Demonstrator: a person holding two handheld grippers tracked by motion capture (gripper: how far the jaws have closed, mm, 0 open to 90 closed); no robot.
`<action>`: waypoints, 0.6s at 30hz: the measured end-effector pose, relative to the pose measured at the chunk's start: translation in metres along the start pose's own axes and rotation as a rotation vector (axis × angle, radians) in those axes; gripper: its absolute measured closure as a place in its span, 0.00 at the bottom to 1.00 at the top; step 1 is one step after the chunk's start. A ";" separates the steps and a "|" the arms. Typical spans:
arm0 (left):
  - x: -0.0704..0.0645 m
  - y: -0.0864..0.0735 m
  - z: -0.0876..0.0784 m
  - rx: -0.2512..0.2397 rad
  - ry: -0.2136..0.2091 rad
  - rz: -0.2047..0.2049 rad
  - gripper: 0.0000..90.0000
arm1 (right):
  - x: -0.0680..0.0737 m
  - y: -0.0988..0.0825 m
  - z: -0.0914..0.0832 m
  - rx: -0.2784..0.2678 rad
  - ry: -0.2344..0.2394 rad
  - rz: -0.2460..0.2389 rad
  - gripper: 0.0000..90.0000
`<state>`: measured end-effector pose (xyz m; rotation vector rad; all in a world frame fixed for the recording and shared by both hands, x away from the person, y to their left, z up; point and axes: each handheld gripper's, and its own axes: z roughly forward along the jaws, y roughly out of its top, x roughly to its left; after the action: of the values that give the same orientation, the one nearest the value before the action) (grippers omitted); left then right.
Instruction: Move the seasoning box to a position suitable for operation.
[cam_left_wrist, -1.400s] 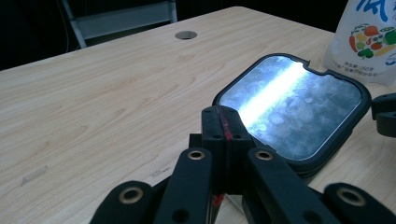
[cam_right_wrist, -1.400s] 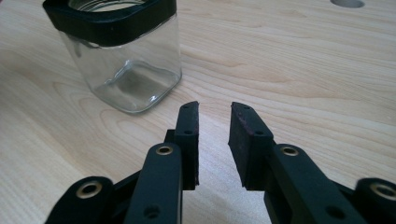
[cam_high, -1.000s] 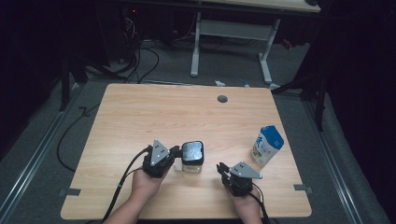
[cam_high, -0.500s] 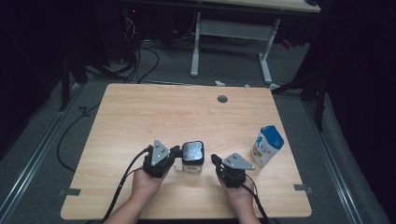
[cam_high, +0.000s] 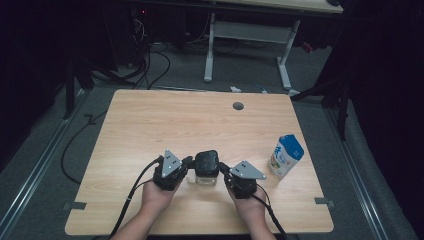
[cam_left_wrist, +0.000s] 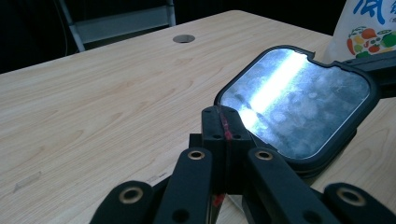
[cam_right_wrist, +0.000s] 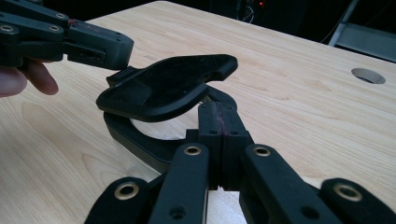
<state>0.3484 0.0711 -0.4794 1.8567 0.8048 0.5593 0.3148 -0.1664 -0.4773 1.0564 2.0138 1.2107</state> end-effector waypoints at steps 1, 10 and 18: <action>0.000 0.000 0.000 -0.001 -0.001 0.000 1.00 | 0.001 0.000 0.000 0.000 -0.001 0.000 1.00; 0.000 0.000 0.000 -0.001 -0.001 -0.003 1.00 | -0.001 -0.001 0.003 -0.002 0.010 0.014 1.00; 0.000 -0.001 0.001 -0.005 0.003 -0.009 1.00 | 0.002 0.000 0.002 -0.031 0.031 0.034 1.00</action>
<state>0.3487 0.0705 -0.4804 1.8479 0.8123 0.5579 0.3154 -0.1633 -0.4783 1.0672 2.0007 1.2791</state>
